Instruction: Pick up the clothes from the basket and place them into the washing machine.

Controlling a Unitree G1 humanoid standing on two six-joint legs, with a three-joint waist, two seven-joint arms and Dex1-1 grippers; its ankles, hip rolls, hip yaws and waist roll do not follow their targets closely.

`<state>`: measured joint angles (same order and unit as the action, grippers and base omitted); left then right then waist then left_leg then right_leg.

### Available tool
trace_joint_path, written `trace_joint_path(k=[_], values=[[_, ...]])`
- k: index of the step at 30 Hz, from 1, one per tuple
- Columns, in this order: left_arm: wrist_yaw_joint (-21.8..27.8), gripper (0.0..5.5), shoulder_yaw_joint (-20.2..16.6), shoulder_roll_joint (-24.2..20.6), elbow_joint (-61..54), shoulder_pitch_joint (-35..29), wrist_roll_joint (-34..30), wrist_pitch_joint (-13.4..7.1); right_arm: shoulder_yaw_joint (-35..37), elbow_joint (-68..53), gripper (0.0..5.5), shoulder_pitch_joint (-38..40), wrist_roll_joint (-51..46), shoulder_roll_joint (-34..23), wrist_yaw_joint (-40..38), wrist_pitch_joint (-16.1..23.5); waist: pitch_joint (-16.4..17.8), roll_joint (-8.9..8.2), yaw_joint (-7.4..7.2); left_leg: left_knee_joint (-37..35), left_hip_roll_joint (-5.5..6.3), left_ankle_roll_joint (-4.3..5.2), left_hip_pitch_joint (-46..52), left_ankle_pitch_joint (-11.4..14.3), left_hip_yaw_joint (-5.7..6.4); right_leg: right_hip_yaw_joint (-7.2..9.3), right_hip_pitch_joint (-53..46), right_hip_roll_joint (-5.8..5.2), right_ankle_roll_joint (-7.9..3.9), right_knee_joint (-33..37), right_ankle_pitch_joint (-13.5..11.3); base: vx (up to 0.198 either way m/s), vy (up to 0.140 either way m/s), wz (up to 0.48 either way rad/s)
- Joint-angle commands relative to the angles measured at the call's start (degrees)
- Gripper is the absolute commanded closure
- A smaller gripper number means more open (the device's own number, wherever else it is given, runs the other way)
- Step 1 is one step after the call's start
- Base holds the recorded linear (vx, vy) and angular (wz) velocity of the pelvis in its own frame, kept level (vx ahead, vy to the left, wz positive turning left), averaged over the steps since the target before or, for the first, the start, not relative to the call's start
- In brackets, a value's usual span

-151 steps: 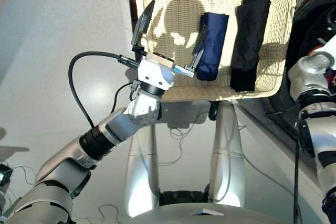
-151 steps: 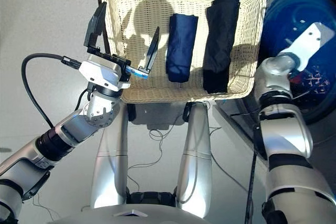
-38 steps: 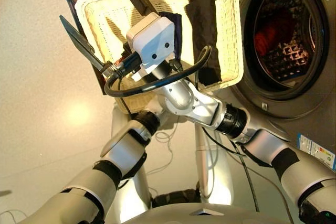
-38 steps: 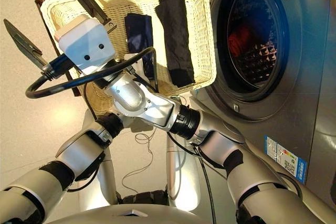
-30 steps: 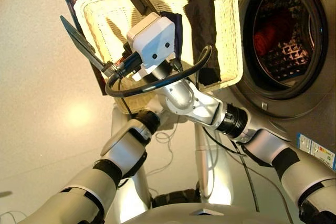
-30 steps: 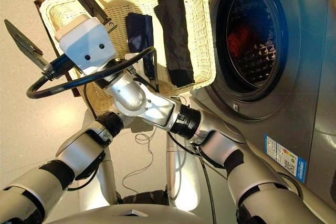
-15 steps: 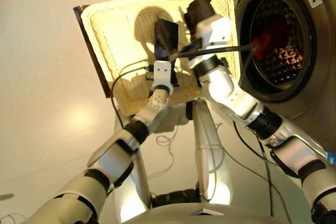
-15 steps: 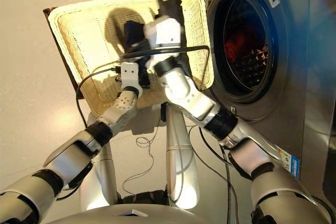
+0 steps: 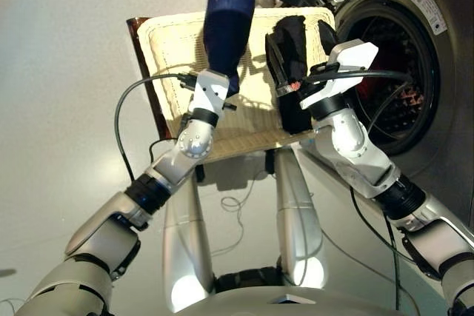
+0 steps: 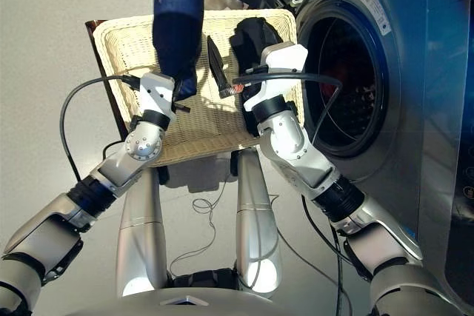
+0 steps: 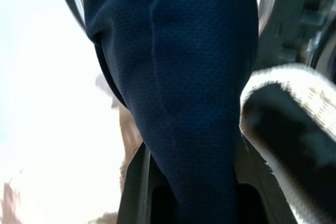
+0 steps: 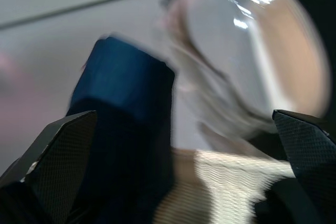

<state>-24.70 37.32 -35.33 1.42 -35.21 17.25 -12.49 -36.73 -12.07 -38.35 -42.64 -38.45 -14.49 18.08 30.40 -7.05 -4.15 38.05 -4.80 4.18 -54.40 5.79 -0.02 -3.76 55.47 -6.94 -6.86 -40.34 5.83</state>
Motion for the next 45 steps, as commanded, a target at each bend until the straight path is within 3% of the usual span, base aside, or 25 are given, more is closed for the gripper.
trace_joint_path(k=[1,7,12,22,25,32,33,37,38,45], values=[[0.3,5.5,-1.2,-3.7,-11.4,1.2,-3.9,-6.6,-1.1,-7.9,0.0,-5.1,-6.2,-4.5,4.3,3.5,-0.6,1.47,0.6,-2.2,3.21,-3.85,3.4,1.0,-2.72,2.35,-0.6,1.37,2.23,2.3,-2.5,0.0,0.0,0.0],[0.1,5.5,0.3,-9.3,-19.4,-0.1,-5.5,-7.3,-6.3,-7.0,0.0,-12.0,-9.7,-7.8,5.8,2.4,-0.6,1.61,1.37,-2.9,3.19,-3.52,4.0,0.6,-2.38,2.64,-1.3,0.87,2.4,2.8,-2.7,0.0,0.0,0.0],[1.0,5.5,2.2,-9.2,-19.7,-1.3,-6.3,-7.2,-8.1,-7.1,0.0,-14.8,-9.3,-7.8,6.4,1.8,-0.6,1.75,1.64,-6.7,3.2,-3.16,7.1,-0.6,-2.69,3.1,-4.3,0.6,2.11,6.3,-3.9,0.0,0.0,0.0],[4.6,5.5,3.8,-9.7,-19.7,-0.8,-8.8,-7.5,-9.8,-7.3,0.0,-18.6,-9.0,-5.8,8.2,1.0,-1.2,2.04,2.44,-21.2,3.95,-2.71,22.3,-4.7,-3.31,4.66,-18.2,0.14,0.8,18.9,-7.7,0.053,0.009,0.038],[5.5,5.5,4.4,-10.4,-20.5,-0.7,-9.1,-8.0,-9.7,-6.2,0.0,-19.3,-8.3,-4.6,8.1,0.8,-1.8,2.06,2.54,-23.4,4.02,-2.69,24.7,-5.8,-3.48,5.09,-20.5,-0.13,0.51,21.1,-8.7,0.021,0.005,0.009],[6.8,5.5,6.1,-11.3,-22.0,-0.6,-9.0,-8.7,-8.8,-3.8,0.0,-17.6,-8.9,-2.5,8.9,0.6,-2.7,2.29,3.01,-24.5,4.54,-2.55,28.3,-5.9,-3.15,5.4,-24.8,-0.49,0.5,22.4,-8.7,0.03,0.006,0.007],[6.9,5.5,6.2,-11.4,-22.1,-0.8,-8.9,-8.9,-8.5,-3.7,1.6,-17.3,-8.9,-2.2,9.0,0.6,-2.9,2.29,3.05,-24.4,4.55,-2.57,28.6,-5.8,-3.08,5.39,-25.1,-0.52,0.49,22.4,-8.6,0.0,0.0,0.0],[6.8,5.5,6.7,-11.6,-22.4,-1.5,-9.2,-9.0,-7.4,-2.8,5.24,-15.7,-8.5,-1.0,8.5,0.7,-3.1,2.3,3.12,-23.8,4.76,-2.61,28.8,-5.3,-3.04,5.37,-25.9,-0.71,0.45,22.5,-8.4,0.0,0.0,0.0],[6.7,5.5,6.7,-11.6,-22.5,-1.6,-9.4,-9.0,-7.2,-2.6,5.5,-15.3,-8.1,-0.7,8.1,0.6,-3.2,2.37,3.09,-23.7,4.82,-2.64,28.7,-5.3,-3.05,5.36,-26.1,-0.74,0.43,22.6,-8.4,0.0,0.0,0.0],[5.6,5.5,7.2,-11.1,-22.5,-2.9,-10.6,-8.7,-4.3,-3.0,5.5,-12.5,-3.7,0.6,5.4,1.0,-3.3,2.6,2.96,-23.0,4.85,-2.68,28.3,-5.2,-2.81,5.31,-26.3,-0.99,0.46,22.8,-8.1,0.0,0.0,0.0]])
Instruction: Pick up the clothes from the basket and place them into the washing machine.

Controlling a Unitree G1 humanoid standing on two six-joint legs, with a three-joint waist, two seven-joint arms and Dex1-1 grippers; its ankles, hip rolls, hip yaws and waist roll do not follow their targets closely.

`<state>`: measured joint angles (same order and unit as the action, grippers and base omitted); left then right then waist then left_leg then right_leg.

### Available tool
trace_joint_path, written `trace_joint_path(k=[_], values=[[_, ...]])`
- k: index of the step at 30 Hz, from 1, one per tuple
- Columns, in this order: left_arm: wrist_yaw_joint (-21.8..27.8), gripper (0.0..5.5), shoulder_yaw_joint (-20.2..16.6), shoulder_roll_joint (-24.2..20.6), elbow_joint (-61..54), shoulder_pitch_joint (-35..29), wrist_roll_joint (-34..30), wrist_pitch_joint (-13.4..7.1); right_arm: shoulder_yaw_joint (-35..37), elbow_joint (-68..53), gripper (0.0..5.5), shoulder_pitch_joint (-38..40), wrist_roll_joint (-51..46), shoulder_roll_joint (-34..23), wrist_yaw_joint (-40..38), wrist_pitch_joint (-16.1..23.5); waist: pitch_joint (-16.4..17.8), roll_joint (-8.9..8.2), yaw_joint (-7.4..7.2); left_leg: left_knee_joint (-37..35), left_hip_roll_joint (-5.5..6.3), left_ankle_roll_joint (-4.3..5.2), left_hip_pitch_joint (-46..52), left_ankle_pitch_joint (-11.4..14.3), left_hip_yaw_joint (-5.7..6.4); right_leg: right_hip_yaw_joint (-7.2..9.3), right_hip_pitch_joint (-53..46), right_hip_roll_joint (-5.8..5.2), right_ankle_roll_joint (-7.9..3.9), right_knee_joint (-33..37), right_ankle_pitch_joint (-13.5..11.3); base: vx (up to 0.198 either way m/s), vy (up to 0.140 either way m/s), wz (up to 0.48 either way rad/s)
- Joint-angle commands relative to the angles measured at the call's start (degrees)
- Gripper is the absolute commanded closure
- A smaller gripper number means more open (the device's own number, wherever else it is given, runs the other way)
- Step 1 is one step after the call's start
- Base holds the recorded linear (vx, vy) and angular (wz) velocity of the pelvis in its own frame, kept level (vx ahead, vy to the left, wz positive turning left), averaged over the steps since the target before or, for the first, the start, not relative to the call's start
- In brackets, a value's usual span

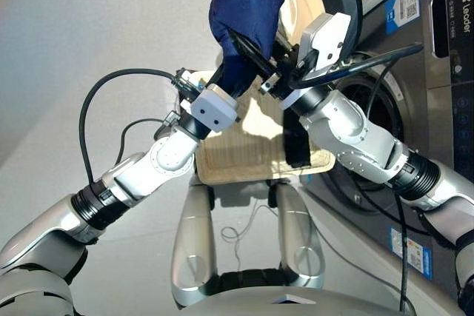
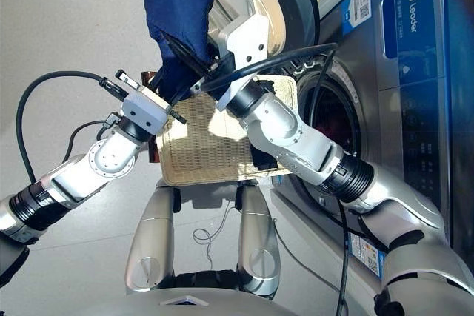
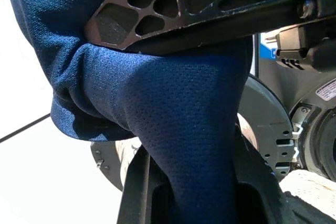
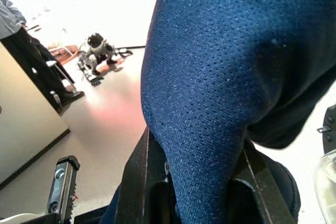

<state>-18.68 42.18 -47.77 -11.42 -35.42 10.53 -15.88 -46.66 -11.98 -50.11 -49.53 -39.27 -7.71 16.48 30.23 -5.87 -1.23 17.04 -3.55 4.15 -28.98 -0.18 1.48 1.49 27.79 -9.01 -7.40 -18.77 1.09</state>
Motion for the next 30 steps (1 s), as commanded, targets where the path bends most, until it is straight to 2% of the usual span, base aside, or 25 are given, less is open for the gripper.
trace_joint_path(k=[1,9,12,13,14,15,19,21,25,30], values=[[-0.8,5.5,2.3,1.6,-9.3,-2.7,-4.5,-5.2,6.2,-3.0,5.5,-0.1,5.0,1.8,-1.8,2.7,-3.1,1.43,0.04,-1.8,3.55,-2.67,2.8,0.8,-4.26,0.03,1.4,1.0,1.0,1.2,-3.4,0.0,0.0,0.0],[-2.7,5.5,1.9,3.6,-8.4,-1.9,-4.8,-5.9,10.1,0.8,5.5,5.2,13.8,5.3,-6.7,5.0,-3.0,1.92,0.14,-1.0,3.52,-2.91,2.2,1.0,-4.12,-0.31,1.7,0.94,1.07,0.9,-3.2,0.0,0.0,0.0],[-3.6,5.5,2.1,4.7,-7.1,-1.2,-4.7,-6.4,12.7,4.2,5.5,9.2,20.8,7.0,-10.8,6.1,-3.1,2.39,0.03,-0.9,3.62,-3.01,2.0,1.0,-4.08,-0.36,1.7,0.91,1.06,0.9,-3.1,0.0,0.0,0.0],[-3.9,4.68,2.1,4.9,-6.7,-1.2,-4.7,-6.7,13.5,5.6,5.5,10.3,23.6,7.5,-12.3,6.4,-3.1,2.57,0.0,-0.8,3.67,-3.04,1.9,1.0,-4.03,-0.38,1.7,0.9,1.08,0.9,-3.1,0.0,0.0,0.0],[-4.4,3.26,2.1,5.3,-6.2,-1.3,-4.6,-7.0,14.3,7.8,5.5,11.6,26.4,8.3,-14.4,6.6,-3.2,2.75,0.07,-0.6,3.68,-3.04,1.8,1.0,-3.91,-0.36,1.8,0.86,1.07,0.9,-3.1,0.0,0.0,0.0],[-4.6,0.0,1.8,5.6,-5.9,-1.2,-4.2,-7.5,15.5,10.5,5.5,13.4,28.3,9.3,-16.1,6.8,-3.1,2.93,0.11,-0.6,3.7,-3.04,1.8,1.1,-3.82,-0.29,1.7,0.81,1.06,0.8,-3.0,0.0,0.0,0.0],[-4.6,0.0,1.6,8.2,-4.2,-0.2,-0.3,-8.5,18.5,21.5,5.5,19.0,27.7,14.5,-19.7,6.4,-2.9,3.1,0.09,-0.7,3.83,-3.15,1.7,0.9,-3.5,-0.16,1.7,0.76,0.98,1.0,-3.0,0.0,0.0,0.0],[-4.3,0.0,2.0,9.2,-3.6,-0.5,0.4,-8.7,19.3,25.6,5.5,19.8,29.5,15.5,-21.2,6.3,-2.9,3.26,0.13,-0.7,3.97,-3.21,1.6,0.9,-3.39,-0.12,1.6,0.67,0.94,1.0,-3.1,0.0,0.0,0.0],[-3.9,0.0,2.4,11.2,-2.8,-1.9,1.4,-8.9,22.7,37.1,5.5,21.0,27.2,19.9,-24.7,6.9,-2.9,3.69,0.25,-0.4,4.19,-3.25,1.7,1.1,-3.01,0.15,1.3,0.37,0.9,1.1,-3.1,0.0,0.0,0.0],[-2.9,0.0,2.4,12.8,-2.5,-2.2,2.7,-8.9,26.8,48.3,5.5,20.5,24.8,21.8,-26.6,6.9,-3.0,4.22,0.52,-0.4,4.4,-3.23,1.9,1.3,-2.77,0.11,0.8,0.23,0.9,1.3,-3.0,0.0,0.0,0.0]])
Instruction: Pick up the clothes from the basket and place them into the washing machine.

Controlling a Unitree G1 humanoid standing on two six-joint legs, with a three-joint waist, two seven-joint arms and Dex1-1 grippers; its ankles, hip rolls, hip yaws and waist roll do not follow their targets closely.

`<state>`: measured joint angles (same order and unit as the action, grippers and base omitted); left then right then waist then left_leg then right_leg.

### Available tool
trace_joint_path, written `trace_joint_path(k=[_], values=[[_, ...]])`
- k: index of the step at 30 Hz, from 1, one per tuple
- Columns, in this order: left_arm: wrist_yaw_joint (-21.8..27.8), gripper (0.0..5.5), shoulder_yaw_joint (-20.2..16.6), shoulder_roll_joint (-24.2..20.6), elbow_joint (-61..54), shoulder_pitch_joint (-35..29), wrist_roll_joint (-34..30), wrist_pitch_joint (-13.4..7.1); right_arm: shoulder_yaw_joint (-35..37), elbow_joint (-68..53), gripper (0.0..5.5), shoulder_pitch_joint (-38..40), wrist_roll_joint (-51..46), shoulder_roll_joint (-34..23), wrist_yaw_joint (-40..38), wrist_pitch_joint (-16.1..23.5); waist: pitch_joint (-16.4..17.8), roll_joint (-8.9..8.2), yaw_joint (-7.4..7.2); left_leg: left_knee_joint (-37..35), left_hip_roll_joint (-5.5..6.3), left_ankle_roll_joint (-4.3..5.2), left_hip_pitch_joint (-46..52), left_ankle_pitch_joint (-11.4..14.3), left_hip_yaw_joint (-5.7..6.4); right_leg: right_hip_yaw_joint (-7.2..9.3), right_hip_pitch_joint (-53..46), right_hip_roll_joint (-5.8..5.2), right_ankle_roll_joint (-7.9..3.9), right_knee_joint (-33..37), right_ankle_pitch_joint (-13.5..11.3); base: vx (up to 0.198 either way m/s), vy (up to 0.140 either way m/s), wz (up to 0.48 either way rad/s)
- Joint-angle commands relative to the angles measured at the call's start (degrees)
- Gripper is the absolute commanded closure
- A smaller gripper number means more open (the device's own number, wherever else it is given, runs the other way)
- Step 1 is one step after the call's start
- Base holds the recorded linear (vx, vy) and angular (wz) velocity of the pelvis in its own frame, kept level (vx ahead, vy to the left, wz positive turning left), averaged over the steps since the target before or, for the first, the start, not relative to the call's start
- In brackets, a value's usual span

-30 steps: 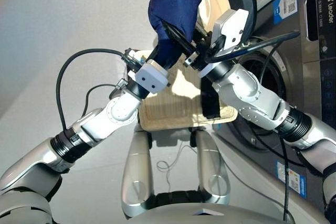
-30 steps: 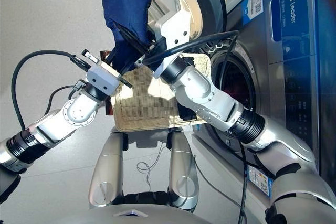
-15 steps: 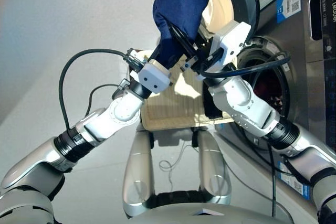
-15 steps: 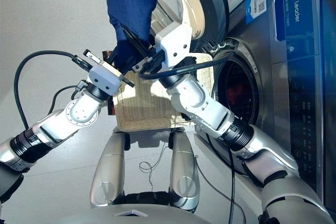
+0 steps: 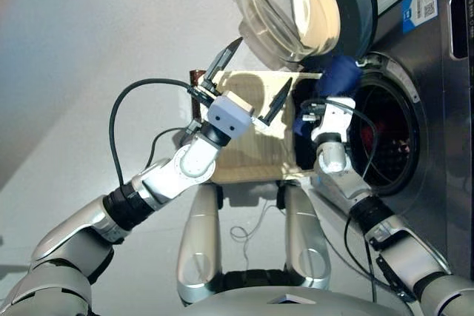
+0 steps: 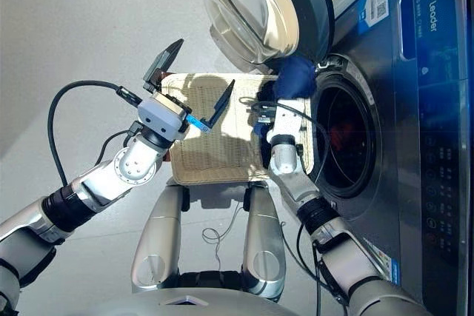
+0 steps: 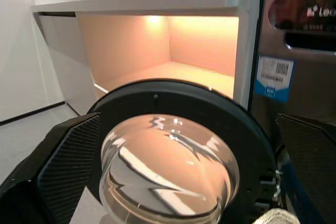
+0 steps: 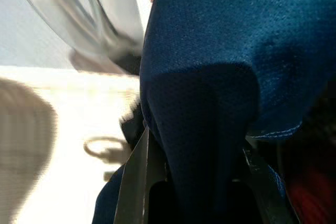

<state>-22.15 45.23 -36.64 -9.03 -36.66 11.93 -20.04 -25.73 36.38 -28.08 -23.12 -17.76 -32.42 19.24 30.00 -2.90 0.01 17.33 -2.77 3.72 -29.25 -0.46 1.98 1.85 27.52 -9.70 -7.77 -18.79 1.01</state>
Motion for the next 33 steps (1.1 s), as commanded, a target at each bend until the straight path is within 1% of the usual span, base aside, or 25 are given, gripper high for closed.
trace_joint_path(k=[1,5,8,13,20,23,27,29,30,33], values=[[0.9,0.0,-0.6,1.8,-4.8,-1.0,1.7,-4.8,6.2,1.6,5.5,-1.7,-2.0,0.1,-1.8,4.0,-2.8,1.32,-0.65,-0.7,3.65,-2.78,2.2,1.6,-3.25,-0.25,1.0,0.9,1.29,1.3,-2.9,0.0,0.0,0.0],[1.4,0.0,-1.5,3.5,-4.4,-0.7,3.6,-4.7,7.7,7.9,5.5,-3.3,-6.4,0.4,-0.4,2.9,-2.7,1.44,-0.41,-0.8,3.76,-2.69,2.2,1.5,-3.21,-0.21,0.9,0.86,1.35,1.5,-2.9,0.0,0.0,0.0],[1.2,0.0,-2.3,5.1,-3.9,-0.8,4.6,-4.2,7.7,12.8,5.5,-4.6,-9.2,0.3,1.3,1.9,-2.4,1.56,-0.15,-0.7,3.78,-2.64,2.0,1.5,-3.04,-0.24,1.0,0.8,1.42,1.5,-3.0,0.0,0.0,0.0],[1.8,0.0,-3.3,6.1,-3.7,-1.2,6.2,-3.7,10.3,22.1,5.5,-9.5,-14.4,-0.4,2.0,0.4,-1.9,2.01,0.38,-0.1,3.89,-2.66,1.7,1.7,-2.97,-0.34,1.3,0.82,1.61,0.9,-2.8,0.0,0.0,0.0],[4.2,0.0,-4.8,8.0,-4.4,-0.7,11.4,-3.4,14.9,29.9,5.5,-16.5,-20.0,-6.1,1.8,-0.9,-0.2,3.03,0.98,1.6,4.23,-2.56,0.3,2.1,-2.32,-0.41,2.8,1.0,2.01,-1.5,-1.6,0.0,0.0,0.0],[4.4,0.0,-5.1,8.8,-4.3,0.1,12.5,-2.6,17.1,31.0,5.5,-18.7,-21.8,-8.8,0.5,-0.6,-0.2,3.68,1.19,2.8,4.34,-2.57,-1.7,2.3,-2.08,-0.29,4.7,0.99,2.18,-3.0,-1.0,0.0,0.0,0.0],[4.8,0.0,-5.1,9.1,-4.7,0.6,13.0,-2.2,18.8,32.6,5.5,-21.5,-23.6,-12.4,-0.5,-0.3,-0.2,4.63,1.26,4.2,4.42,-2.45,-4.6,2.5,-1.87,-0.08,7.6,1.02,2.48,-5.1,-0.3,0.0,0.0,0.0],[4.6,0.0,-5.5,8.5,-5.4,0.8,12.3,-2.1,19.2,32.9,5.5,-22.8,-23.6,-14.3,-1.0,-0.2,-0.2,5.08,1.17,5.1,4.44,-2.32,-6.4,2.5,-1.79,-0.39,9.5,1.11,2.65,-5.9,-0.1,0.0,0.0,0.0],[4.4,0.0,-5.6,8.3,-5.8,0.7,11.9,-2.3,19.3,33.3,5.5,-23.4,-23.6,-15.3,-1.3,-0.1,-0.2,5.29,1.2,5.4,4.42,-2.26,-7.0,2.5,-1.85,-0.27,10.2,1.04,2.72,-6.3,0.0,0.0,0.0,0.0],[3.5,0.0,-6.6,8.1,-7.3,1.2,12.1,-2.3,19.4,33.1,5.5,-25.1,-22.9,-17.7,-2.6,-0.2,-0.2,5.7,1.01,6.9,4.21,-2.04,-10.4,2.5,-2.03,-0.32,13.7,1.35,3.08,-8.0,0.3,0.0,0.0,0.0]])
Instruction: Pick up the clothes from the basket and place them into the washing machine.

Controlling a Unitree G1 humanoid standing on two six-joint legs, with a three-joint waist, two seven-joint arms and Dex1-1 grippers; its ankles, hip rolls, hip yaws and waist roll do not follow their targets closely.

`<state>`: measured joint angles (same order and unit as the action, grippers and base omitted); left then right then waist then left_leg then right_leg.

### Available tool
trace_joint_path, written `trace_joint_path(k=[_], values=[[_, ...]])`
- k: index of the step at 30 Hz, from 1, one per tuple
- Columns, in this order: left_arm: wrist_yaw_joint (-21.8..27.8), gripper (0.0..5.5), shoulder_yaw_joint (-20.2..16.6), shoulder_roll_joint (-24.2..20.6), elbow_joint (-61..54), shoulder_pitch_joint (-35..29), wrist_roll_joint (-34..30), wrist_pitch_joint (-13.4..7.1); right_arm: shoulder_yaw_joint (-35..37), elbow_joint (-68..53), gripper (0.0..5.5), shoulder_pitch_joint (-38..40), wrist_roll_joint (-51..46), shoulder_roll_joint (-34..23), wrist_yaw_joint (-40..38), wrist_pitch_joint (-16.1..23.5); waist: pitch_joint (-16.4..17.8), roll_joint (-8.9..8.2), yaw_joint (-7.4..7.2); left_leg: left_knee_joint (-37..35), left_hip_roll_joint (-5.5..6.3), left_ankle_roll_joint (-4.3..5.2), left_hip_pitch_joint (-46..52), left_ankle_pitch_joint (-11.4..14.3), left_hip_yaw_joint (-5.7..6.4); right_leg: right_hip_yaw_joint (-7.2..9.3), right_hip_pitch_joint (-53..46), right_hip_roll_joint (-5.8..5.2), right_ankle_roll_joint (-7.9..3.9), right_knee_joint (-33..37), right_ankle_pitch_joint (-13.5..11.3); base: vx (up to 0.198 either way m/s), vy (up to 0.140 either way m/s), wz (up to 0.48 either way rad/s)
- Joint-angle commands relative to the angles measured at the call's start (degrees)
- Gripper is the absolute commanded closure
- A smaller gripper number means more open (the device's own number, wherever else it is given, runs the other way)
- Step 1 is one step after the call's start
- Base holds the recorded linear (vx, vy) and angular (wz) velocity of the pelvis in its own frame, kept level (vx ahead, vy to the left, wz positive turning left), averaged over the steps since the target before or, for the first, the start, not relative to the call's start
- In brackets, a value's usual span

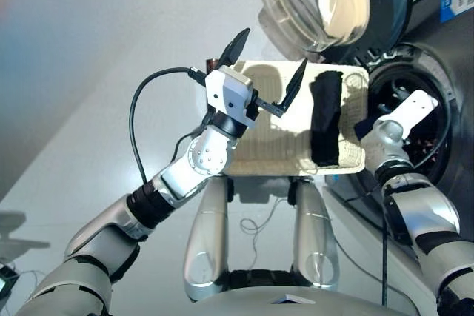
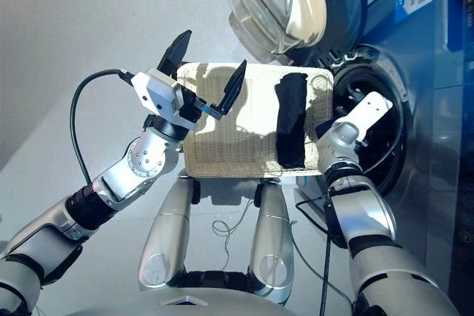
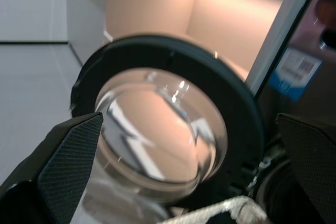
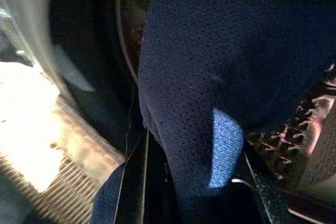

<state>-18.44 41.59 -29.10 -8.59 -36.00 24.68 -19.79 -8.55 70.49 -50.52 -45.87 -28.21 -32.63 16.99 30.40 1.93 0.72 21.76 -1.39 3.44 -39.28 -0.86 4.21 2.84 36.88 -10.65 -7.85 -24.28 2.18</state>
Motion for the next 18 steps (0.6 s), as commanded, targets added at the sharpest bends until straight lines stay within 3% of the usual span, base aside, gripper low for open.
trace_joint_path(k=[1,11,18], values=[[-0.2,0.0,-3.0,0.6,-8.0,0.6,-0.8,-2.4,2.3,-0.8,5.5,-3.0,0.0,-8.1,-2.8,2.1,-0.6,0.98,0.21,2.8,2.75,-1.69,-1.3,2.8,-4.27,-1.31,5.3,2.35,3.2,-2.9,-0.7,0.0,0.0,0.0],[-1.6,0.0,-4.3,-0.5,-12.8,1.3,-1.9,-2.9,1.6,3.2,5.5,-7.7,1.3,-17.7,-3.3,0.6,-0.6,2.57,-0.38,7.1,2.26,-1.1,-11.1,3.8,-4.65,-1.82,15.9,2.66,3.57,-9.0,0.8,-0.009,-0.013,0.028],[-3.9,0.0,-5.8,-1.6,-14.6,0.4,-3.9,-3.1,0.3,4.2,5.5,-8.9,2.1,-20.5,-3.2,0.4,-0.6,3.02,-0.75,10.0,2.22,-1.14,-16.3,4.5,-5.18,-2.33,21.6,2.62,3.58,-12.0,1.1,0.0,0.0,0.0]])
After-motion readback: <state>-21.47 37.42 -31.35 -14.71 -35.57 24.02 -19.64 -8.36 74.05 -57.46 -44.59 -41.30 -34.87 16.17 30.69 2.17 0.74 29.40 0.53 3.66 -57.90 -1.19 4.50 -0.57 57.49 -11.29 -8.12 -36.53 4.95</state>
